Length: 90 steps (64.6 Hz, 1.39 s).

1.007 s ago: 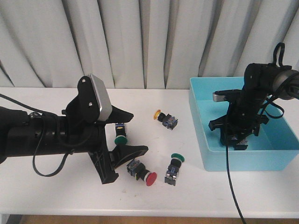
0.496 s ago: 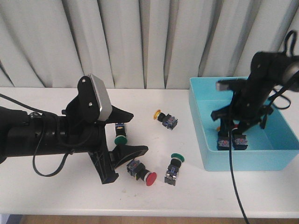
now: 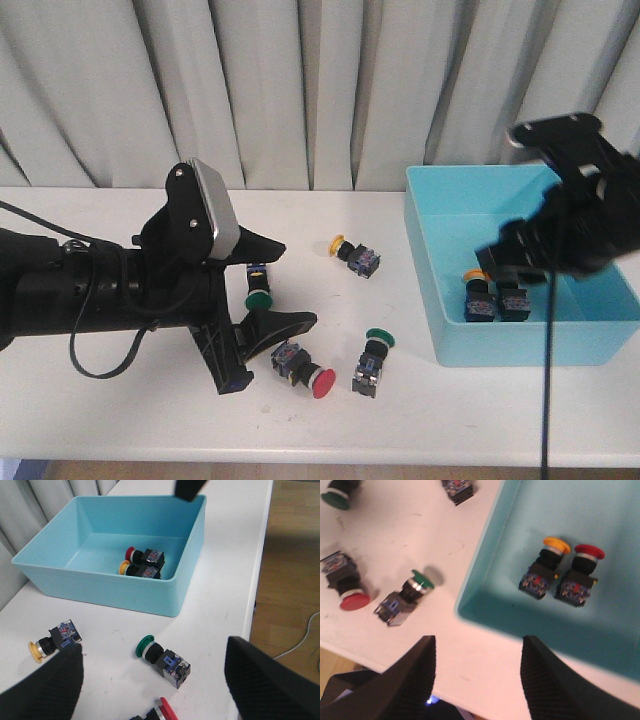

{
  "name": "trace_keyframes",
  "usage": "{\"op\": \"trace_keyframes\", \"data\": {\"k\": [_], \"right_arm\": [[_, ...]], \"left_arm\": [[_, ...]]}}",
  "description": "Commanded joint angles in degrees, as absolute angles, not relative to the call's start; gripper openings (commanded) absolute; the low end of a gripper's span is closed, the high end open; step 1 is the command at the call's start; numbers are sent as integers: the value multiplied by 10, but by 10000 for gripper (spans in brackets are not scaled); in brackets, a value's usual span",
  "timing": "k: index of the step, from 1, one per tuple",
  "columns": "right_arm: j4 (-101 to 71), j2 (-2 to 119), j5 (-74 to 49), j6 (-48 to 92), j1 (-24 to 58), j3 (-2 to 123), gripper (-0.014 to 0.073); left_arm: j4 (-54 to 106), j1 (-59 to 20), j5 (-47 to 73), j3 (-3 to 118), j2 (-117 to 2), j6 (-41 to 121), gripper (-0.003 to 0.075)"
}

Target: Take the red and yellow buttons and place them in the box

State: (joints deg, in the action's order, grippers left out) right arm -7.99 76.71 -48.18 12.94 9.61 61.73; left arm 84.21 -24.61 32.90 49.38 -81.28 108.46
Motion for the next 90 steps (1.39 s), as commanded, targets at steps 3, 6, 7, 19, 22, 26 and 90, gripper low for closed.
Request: {"op": "trace_keyframes", "data": {"k": [3,6,7,19,22,26,90], "right_arm": [[-79,652,-407,126,96,532,372],[-79,620,-392,126,95,503,372],[-79,610,-385,126,94,494,372],[-78,494,-325,126,94,396,372],[-78,477,-304,126,94,380,372],[-78,462,-288,126,94,365,372],[-81,456,-299,126,94,356,-7]], "left_arm": [[868,-245,340,509,-797,1080,559],[868,-245,340,509,-797,1080,559],[868,-245,340,509,-797,1080,559],[868,-245,340,509,-797,1080,559],[868,-245,340,509,-797,1080,559],[868,-245,340,509,-797,1080,557],[868,-245,340,509,-797,1080,-7]]}}
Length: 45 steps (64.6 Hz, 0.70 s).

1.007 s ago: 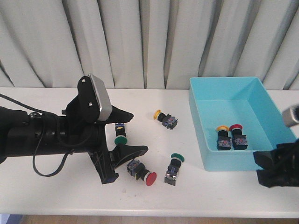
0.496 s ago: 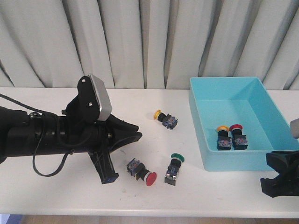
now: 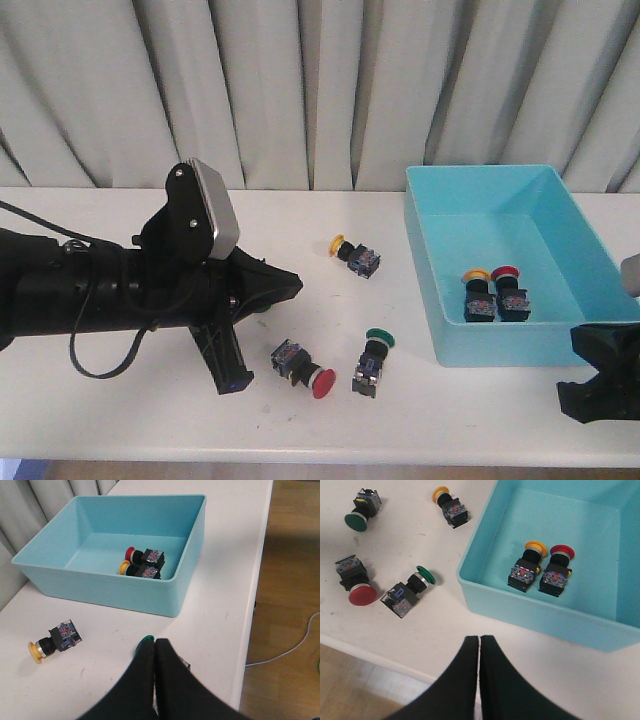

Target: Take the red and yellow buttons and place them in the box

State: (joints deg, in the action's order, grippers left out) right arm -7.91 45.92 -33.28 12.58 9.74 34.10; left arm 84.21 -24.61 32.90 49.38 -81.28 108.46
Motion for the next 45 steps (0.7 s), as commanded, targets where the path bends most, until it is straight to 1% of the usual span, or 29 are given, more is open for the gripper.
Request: {"op": "trace_keyframes", "data": {"k": [1,15,20,24,28,31,34,38,45], "right_arm": [[-81,456,-299,126,94,356,-7],[-81,456,-299,126,94,356,-7],[-81,456,-299,126,94,356,-7],[-81,456,-299,126,94,356,-7],[-81,456,-299,126,94,356,-7],[-81,456,-299,126,94,356,-7],[-81,456,-299,126,94,356,-7],[-81,456,-299,126,94,356,-7],[-81,456,-299,126,94,356,-7]], "left_arm": [[868,-245,340,509,-797,1080,-7],[870,-245,346,509,-797,1071,-7],[855,-245,320,509,-793,1023,-7],[776,-245,255,509,-773,918,-7],[636,-245,206,509,-741,767,-7],[551,-245,192,507,-715,667,-7],[439,-241,185,502,-683,565,-7],[328,-227,190,491,-639,428,-7],[134,-186,231,457,-537,204,-7]]}}
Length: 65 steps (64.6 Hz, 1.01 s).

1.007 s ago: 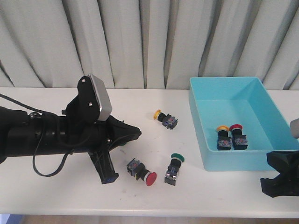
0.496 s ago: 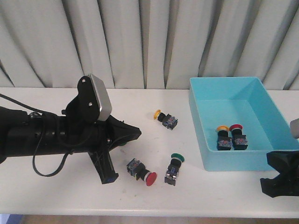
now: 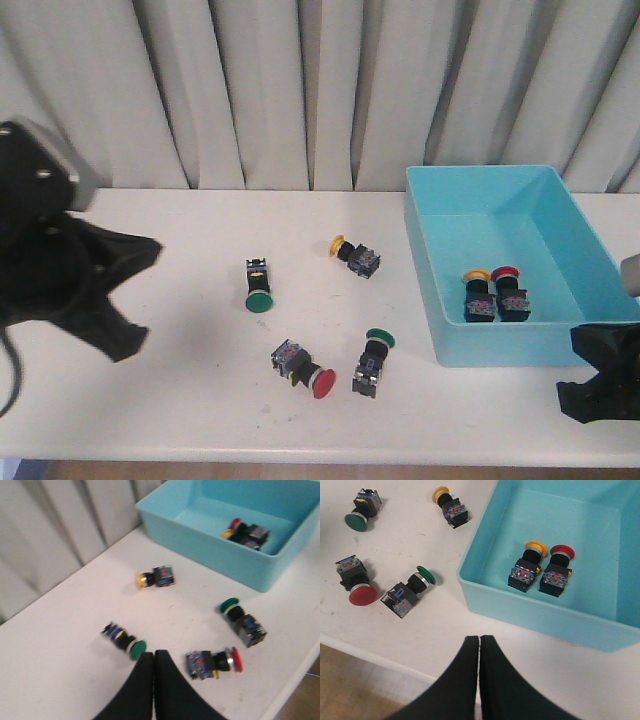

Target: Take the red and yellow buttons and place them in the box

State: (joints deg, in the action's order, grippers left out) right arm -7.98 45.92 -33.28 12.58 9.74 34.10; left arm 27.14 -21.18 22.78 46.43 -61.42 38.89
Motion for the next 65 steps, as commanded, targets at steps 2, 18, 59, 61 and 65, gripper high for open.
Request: {"op": "trace_keyframes", "data": {"k": [2,18,59,61,65], "right_arm": [[-81,456,-299,126,94,356,-7],[-81,456,-299,126,94,356,-7],[-81,456,-299,126,94,356,-7],[-81,456,-299,126,94,356,-7],[-81,456,-299,126,94,356,-7]], "left_arm": [[90,-175,242,445,-506,162,-7],[-99,-107,215,255,-244,-37,-7],[12,-25,36,-44,17,-8,-7],[11,-25,36,-44,17,-8,-7],[0,-25,35,-44,17,-8,-7]]}}
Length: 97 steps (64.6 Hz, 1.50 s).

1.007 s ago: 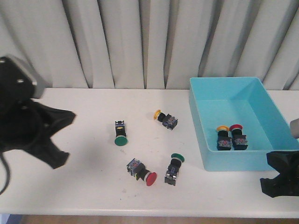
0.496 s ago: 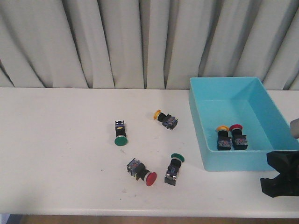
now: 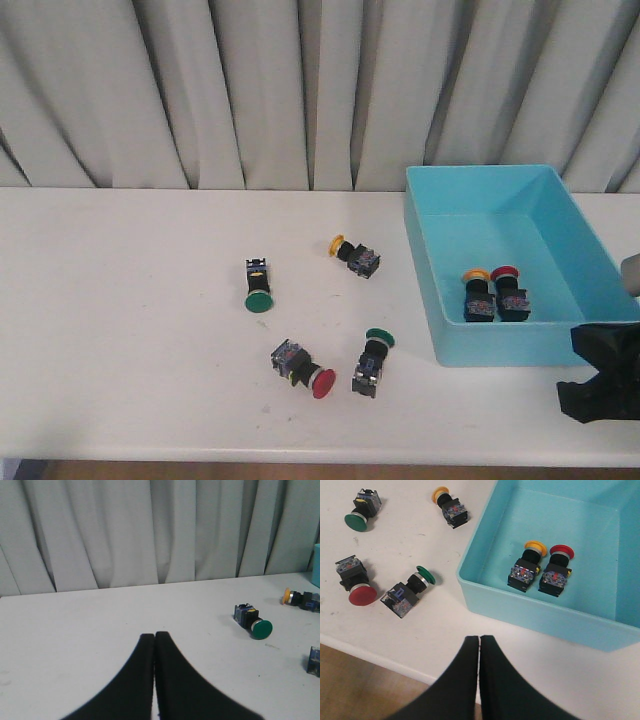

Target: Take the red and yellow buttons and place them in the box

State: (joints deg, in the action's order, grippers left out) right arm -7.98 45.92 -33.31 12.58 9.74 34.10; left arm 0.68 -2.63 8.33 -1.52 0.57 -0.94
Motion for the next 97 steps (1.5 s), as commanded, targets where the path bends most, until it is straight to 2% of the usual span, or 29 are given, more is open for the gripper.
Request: {"op": "trace_keyframes", "data": {"k": [1,48,64,75,82,94,97], "right_arm": [[-81,456,-299,126,94,356,-7],[-73,451,-291,135,95,353,-7],[-103,225,-91,147,22,202,-7],[-105,70,-56,165,-5,121,-6],[-94,26,-19,140,-4,69,-6],[46,-7,67,-33,-4,-22,-4],[40,-12,44,-31,-4,-21,-4]], "left_arm": [[0,-25,34,-44,17,-8,-7],[0,-23,28,-43,14,-10,-7],[0,-23,29,-43,14,-10,-7],[0,-23,29,-43,14,-10,-7],[0,-23,29,-43,14,-10,-7],[0,-23,29,-43,14,-10,-7],[0,-23,29,-43,14,-10,-7]]}}
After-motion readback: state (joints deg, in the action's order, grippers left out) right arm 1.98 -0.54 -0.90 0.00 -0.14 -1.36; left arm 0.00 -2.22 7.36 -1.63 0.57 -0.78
